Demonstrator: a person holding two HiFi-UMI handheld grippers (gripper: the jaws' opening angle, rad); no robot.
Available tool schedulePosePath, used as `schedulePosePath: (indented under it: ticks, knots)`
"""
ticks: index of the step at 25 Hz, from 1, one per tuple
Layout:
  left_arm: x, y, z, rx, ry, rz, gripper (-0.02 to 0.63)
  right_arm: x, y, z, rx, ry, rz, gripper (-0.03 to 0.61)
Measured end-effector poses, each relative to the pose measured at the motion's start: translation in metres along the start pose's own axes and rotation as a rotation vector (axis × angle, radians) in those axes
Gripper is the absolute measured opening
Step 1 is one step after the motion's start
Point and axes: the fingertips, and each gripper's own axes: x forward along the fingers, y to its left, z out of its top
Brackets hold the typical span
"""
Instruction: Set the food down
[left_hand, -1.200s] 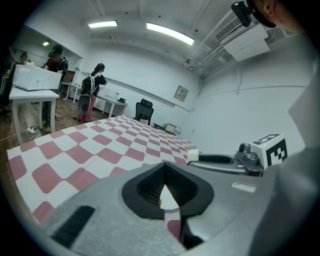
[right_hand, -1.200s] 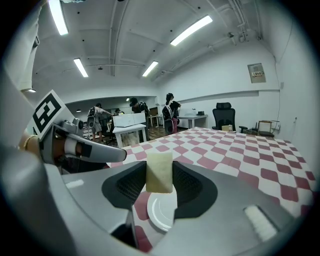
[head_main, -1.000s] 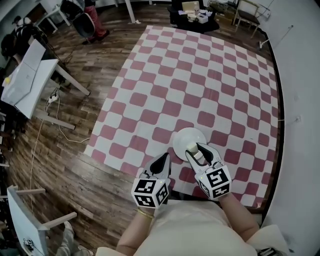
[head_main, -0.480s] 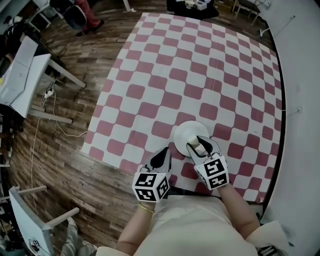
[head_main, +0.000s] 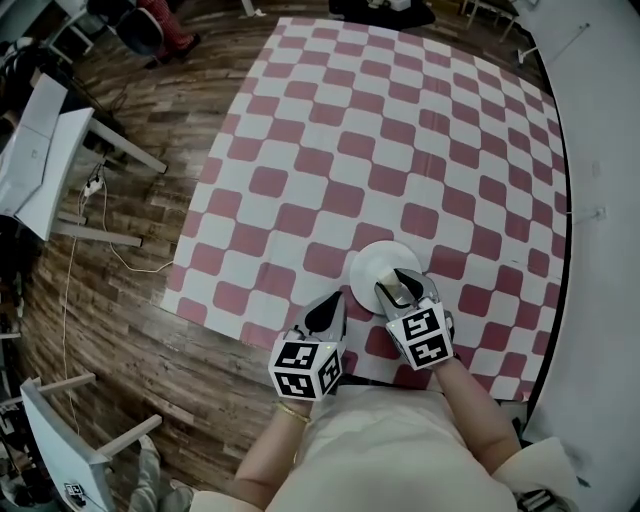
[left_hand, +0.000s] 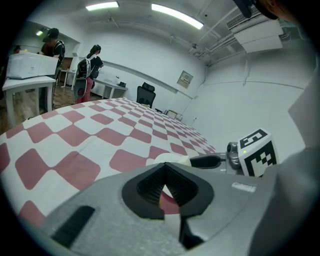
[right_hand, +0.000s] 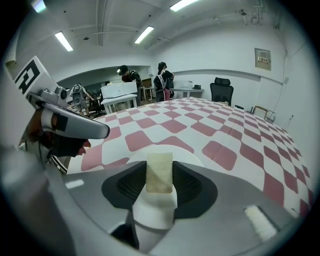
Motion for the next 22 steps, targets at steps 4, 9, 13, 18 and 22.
schedulePosePath:
  ticks: [4,9,13,18,22]
  knots:
    - [0.006,0.001,0.001,0.009,0.009,-0.014,0.006,0.006,-0.001,-0.006,0.003,0.038,-0.002,0.166]
    - [0.012,0.000,0.005,0.018,0.011,-0.026,0.006,0.012,-0.003,-0.009,-0.002,0.065,0.002,0.166]
    - [0.013,-0.001,0.005,0.019,0.015,-0.032,0.006,0.016,-0.003,-0.010,-0.029,0.091,-0.002,0.167]
    - [0.012,0.001,0.004,0.018,0.018,-0.029,0.006,0.017,-0.002,-0.010,-0.041,0.094,-0.003,0.167]
    - [0.011,0.000,0.003,0.023,0.017,-0.030,0.006,0.017,-0.001,-0.011,-0.049,0.091,-0.001,0.169]
